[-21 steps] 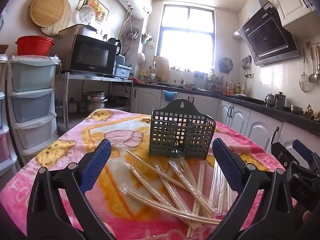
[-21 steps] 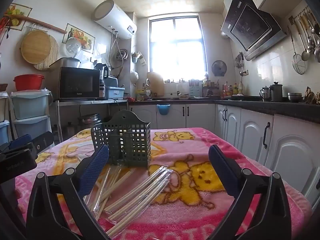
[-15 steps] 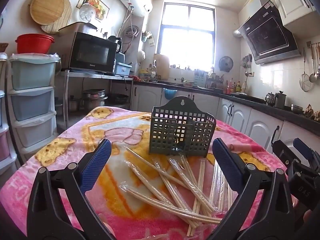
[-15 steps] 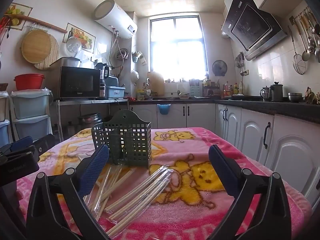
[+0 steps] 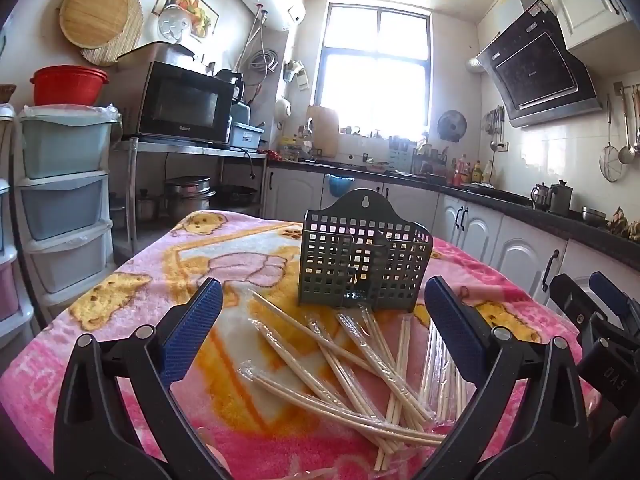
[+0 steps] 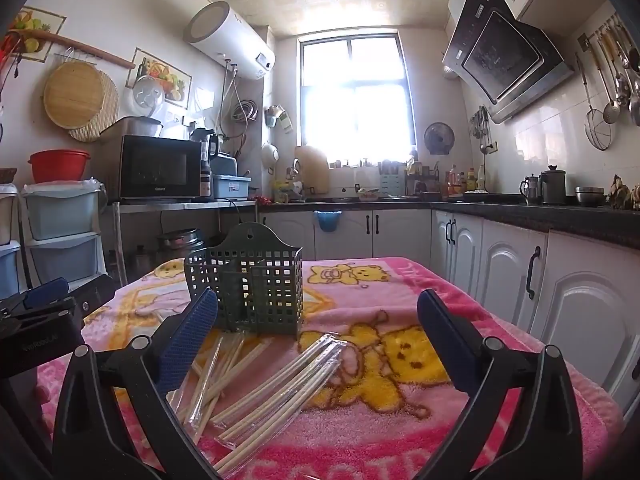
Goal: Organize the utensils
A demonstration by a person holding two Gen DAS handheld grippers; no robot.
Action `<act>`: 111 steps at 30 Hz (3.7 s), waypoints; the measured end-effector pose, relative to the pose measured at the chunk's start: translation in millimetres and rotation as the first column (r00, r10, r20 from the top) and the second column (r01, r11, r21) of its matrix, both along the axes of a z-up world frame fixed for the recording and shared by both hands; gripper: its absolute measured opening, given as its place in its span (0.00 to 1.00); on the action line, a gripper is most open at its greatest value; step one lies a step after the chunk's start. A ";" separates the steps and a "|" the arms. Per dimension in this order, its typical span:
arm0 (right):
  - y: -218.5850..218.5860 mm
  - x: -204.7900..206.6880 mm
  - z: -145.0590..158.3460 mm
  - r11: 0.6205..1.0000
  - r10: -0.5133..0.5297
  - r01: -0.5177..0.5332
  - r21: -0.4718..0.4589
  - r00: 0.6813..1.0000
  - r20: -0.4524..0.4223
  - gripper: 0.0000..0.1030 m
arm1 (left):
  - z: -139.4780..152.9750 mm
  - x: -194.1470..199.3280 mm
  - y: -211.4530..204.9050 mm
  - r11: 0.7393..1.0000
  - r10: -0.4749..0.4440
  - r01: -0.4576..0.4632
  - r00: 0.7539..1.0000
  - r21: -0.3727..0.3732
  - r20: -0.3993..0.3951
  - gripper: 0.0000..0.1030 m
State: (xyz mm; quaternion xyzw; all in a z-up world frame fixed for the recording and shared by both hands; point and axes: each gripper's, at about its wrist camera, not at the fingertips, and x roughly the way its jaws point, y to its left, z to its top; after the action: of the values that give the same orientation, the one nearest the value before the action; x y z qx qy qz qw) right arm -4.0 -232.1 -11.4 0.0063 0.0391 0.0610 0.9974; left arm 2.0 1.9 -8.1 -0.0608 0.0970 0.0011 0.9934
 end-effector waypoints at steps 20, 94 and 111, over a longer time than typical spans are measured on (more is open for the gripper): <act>0.4 0.8 -1.2 1.000 0.005 -0.005 -0.001 1.000 -0.008 0.94 | -1.5 1.1 -0.3 1.000 -0.002 0.002 1.000 0.001 -0.011 0.91; 63.3 121.8 4.9 0.939 0.249 -0.324 -0.113 0.870 -0.426 0.94 | 0.8 127.0 78.7 0.985 -0.006 -0.061 0.922 -0.161 -0.388 0.91; 49.2 198.7 -38.8 0.949 0.262 -0.312 0.053 0.682 -0.682 0.80 | -37.9 191.9 103.9 0.940 -0.185 -0.019 0.811 -0.341 -0.555 0.88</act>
State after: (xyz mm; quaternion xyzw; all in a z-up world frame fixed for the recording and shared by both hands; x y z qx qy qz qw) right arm 194.7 -182.9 -50.2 -0.0116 0.4044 0.2085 0.8904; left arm 193.9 105.8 -46.0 -0.2187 0.3959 -0.0409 0.8910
